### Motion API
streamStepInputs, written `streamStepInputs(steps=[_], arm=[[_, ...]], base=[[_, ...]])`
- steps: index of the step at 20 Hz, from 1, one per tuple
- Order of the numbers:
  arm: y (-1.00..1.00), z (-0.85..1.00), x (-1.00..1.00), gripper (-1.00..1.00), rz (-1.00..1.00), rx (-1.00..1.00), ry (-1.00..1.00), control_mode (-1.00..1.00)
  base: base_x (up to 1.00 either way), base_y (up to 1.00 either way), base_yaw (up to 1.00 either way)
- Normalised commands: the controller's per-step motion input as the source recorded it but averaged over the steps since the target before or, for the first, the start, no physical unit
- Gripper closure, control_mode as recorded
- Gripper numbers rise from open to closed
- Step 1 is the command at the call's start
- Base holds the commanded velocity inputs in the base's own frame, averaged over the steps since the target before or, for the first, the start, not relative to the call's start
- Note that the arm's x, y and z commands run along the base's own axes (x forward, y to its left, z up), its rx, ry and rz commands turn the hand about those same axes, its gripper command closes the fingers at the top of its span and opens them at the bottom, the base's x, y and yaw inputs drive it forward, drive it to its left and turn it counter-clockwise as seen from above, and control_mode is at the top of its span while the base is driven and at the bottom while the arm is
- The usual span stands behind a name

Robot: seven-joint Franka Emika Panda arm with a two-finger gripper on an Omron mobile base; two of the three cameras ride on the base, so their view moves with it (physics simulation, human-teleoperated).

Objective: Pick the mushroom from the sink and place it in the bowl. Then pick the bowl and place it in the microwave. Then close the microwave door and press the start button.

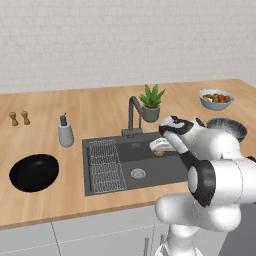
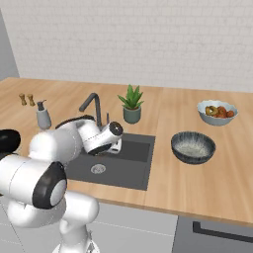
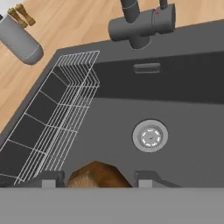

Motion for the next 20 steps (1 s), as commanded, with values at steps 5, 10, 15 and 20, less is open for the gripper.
streamStepInputs(steps=[5,10,15,20], arm=[[0.11,0.99,-0.59,1.00,0.00,0.04,0.01,-1.00],[0.56,0.92,-0.35,1.00,0.00,0.03,0.02,-1.00],[0.77,0.48,-0.31,1.00,0.00,0.02,0.08,-1.00],[0.86,0.00,-0.21,1.00,0.00,0.00,0.10,-1.00]], base=[[0.00,0.00,0.00],[0.00,0.00,0.00],[0.00,0.00,0.00],[0.00,0.00,0.00]])
